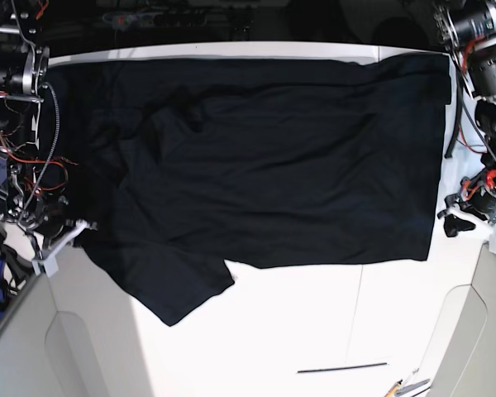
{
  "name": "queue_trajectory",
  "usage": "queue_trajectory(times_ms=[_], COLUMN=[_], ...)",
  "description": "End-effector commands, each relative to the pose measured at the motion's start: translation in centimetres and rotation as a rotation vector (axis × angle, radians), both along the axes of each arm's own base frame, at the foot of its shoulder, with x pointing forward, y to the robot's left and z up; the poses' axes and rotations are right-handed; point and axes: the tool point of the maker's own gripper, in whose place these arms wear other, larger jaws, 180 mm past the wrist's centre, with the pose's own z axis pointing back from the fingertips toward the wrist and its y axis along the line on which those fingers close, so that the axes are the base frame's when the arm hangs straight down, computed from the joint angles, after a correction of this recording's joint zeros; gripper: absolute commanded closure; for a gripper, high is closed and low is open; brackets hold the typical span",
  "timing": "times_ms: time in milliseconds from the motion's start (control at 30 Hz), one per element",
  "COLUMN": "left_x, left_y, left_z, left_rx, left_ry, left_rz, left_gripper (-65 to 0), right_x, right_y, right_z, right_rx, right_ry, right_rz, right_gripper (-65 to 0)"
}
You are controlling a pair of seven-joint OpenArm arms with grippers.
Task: Fold the T-shirt properly
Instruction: 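Lift the shirt and fold it over lengthwise with both grippers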
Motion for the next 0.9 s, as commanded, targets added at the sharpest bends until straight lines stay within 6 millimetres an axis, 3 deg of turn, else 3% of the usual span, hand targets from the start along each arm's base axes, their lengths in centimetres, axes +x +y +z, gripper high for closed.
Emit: queue_trajectory(times_ms=[0,167,433,800,867], left_x=[1.7,4.0,5.5,6.9,7.0], left_y=[1.4,2.2,0.1,-4.1,-4.0], left_z=[2.5,1.4,-1.8,-2.7,-2.5], left_rx=[-0.002,-0.106,-0.172,-0.199,-0.196], left_ry=[-0.071,-0.033,0.045,0.042,0.027], left_rz=[0.025,0.082,0.075,0.007,0.011], left_gripper=[-30.3,-30.3,-30.3,-30.1,-25.8], right_x=[0.6,0.6,0.6,0.6,0.6], right_y=[-0.2,0.1,0.1,0.1,0.1], right_z=[0.7,0.7,0.7,0.7,0.7], right_rx=[-0.013,-0.009,-0.008,-0.008,-0.009], right_ry=[-0.006,-0.006,-0.006,-0.006,-0.005], right_rz=[0.007,0.01,0.009,0.009,0.009], right_gripper=[0.0,0.0,0.0,0.0,0.0])
